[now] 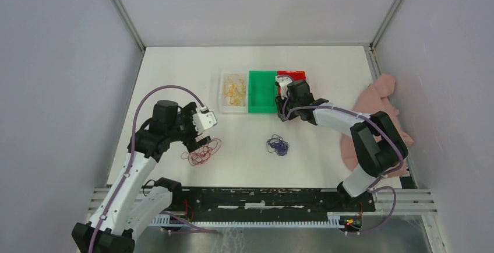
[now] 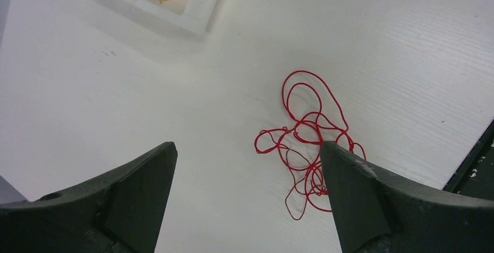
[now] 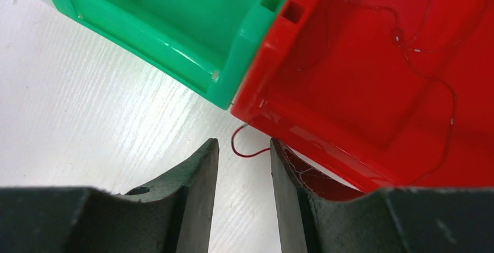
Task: Untangle the cables
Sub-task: Place the cable in the bin, then untie the cable.
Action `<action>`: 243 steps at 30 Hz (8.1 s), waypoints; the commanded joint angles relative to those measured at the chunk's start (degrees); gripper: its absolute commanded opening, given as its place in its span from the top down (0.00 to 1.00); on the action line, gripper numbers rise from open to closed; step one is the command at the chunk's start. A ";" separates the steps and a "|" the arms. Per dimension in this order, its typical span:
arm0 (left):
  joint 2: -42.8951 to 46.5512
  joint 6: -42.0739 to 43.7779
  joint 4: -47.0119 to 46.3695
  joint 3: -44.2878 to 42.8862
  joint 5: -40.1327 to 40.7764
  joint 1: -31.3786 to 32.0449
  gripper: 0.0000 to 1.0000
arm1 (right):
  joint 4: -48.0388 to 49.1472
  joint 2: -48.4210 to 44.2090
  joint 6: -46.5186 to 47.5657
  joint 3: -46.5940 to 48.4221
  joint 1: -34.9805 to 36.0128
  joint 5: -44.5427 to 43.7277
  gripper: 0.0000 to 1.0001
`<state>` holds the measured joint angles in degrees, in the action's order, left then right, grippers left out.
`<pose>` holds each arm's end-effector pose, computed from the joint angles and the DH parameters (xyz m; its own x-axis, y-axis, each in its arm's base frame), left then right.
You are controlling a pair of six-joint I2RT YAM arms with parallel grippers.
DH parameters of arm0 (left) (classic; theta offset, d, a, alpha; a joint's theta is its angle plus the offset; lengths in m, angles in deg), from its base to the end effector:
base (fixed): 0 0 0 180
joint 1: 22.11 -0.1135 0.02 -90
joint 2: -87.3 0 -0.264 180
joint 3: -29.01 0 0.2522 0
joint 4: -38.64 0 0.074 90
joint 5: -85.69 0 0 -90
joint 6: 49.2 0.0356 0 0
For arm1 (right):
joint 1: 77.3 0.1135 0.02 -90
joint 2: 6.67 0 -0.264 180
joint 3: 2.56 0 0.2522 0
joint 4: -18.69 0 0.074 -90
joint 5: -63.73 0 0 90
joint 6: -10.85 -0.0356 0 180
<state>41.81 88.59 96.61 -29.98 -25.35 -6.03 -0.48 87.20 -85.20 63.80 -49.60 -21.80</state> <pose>0.1470 -0.0557 0.2855 -0.0784 0.7421 -0.6657 0.8377 0.4111 0.3596 0.2968 0.1589 0.1807 -0.6944 -0.2459 -0.6763 -0.4400 0.8887 0.1287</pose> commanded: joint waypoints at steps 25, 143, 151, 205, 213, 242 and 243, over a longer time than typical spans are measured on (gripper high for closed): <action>1.20 -1.74 -0.26 -0.81 -0.31 -0.72 0.01 | -0.71 0.21 6.02 6.13 4.78 -16.51 0.99; -17.35 10.42 4.35 -5.73 -12.25 -22.78 0.10 | 13.14 19.94 -1.36 21.19 41.38 -5.54 0.49; -17.43 10.09 4.70 -6.32 -12.45 -22.84 0.09 | 12.34 17.60 -0.83 21.45 41.29 -10.00 0.96; -3.09 1.97 7.94 -7.71 -41.80 -21.52 0.73 | -12.43 2.07 -18.16 40.65 34.65 10.12 0.98; -1.07 1.83 5.86 -9.63 -39.83 -21.46 0.97 | -9.02 -2.42 -19.78 35.42 33.84 9.08 0.67; -0.93 -26.06 -10.73 -22.27 -48.43 -21.26 0.96 | 47.68 -4.22 -23.69 8.82 32.39 13.75 0.39; -1.11 -26.39 -11.06 -22.83 -48.59 -21.26 0.96 | 47.61 -3.25 -24.13 9.44 32.41 13.79 0.41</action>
<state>40.89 66.19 88.23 -49.04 -71.23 -27.47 40.53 81.49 -107.18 68.80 -17.51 -9.64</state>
